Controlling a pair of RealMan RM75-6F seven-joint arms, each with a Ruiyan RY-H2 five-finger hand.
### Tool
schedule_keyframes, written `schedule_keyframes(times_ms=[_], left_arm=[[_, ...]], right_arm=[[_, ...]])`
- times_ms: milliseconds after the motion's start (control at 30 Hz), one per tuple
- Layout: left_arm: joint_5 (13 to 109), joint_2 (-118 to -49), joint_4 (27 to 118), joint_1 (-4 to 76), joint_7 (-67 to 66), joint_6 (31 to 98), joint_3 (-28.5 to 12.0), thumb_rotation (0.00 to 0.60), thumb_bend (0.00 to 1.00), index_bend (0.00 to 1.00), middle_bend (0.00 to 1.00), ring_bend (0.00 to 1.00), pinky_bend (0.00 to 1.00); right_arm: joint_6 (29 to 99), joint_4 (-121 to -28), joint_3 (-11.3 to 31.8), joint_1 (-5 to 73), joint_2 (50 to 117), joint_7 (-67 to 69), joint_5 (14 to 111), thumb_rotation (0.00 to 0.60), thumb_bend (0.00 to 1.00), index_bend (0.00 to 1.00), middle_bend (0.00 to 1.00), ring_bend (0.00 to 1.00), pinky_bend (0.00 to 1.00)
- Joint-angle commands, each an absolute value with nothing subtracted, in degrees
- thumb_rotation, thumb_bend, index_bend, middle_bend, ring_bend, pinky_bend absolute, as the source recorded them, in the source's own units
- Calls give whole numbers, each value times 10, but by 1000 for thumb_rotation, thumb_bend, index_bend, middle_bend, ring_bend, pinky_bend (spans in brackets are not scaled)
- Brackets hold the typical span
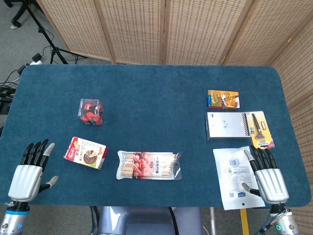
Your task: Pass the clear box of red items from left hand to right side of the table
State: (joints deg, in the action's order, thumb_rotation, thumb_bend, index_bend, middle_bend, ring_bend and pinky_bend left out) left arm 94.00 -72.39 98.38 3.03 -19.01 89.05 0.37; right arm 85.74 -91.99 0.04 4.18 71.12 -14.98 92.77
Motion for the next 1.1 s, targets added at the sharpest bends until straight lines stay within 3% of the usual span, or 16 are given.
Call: schedule_keyframes(times_ms=[33, 700, 800, 833, 967, 1100], left_arm=[[940, -724, 984, 30, -190, 890, 4, 600, 146, 0, 0, 0, 0], [924, -719, 989, 37, -178, 879, -5, 600, 146, 0, 0, 0, 0], [912, -704, 998, 50, -173, 866, -21, 600, 146, 0, 0, 0, 0], [905, -689, 1002, 65, -180, 864, -45, 600, 145, 0, 0, 0, 0], [839, -631, 1025, 116, -177, 794, -99, 600, 146, 0, 0, 0, 0], [774, -607, 1019, 157, -168, 723, -126, 600, 146, 0, 0, 0, 0]], right_arm=[[857, -920, 0, 42, 711, -151, 928, 600, 92, 0, 0, 0, 0], [849, -924, 1, 44, 710, -158, 921, 600, 92, 0, 0, 0, 0], [848, -925, 2, 43, 708, -155, 918, 600, 91, 0, 0, 0, 0], [849, -926, 2, 43, 708, -154, 919, 600, 90, 0, 0, 0, 0], [851, -925, 1, 43, 707, -151, 920, 600, 91, 0, 0, 0, 0], [849, -925, 1, 43, 708, -153, 920, 600, 92, 0, 0, 0, 0]])
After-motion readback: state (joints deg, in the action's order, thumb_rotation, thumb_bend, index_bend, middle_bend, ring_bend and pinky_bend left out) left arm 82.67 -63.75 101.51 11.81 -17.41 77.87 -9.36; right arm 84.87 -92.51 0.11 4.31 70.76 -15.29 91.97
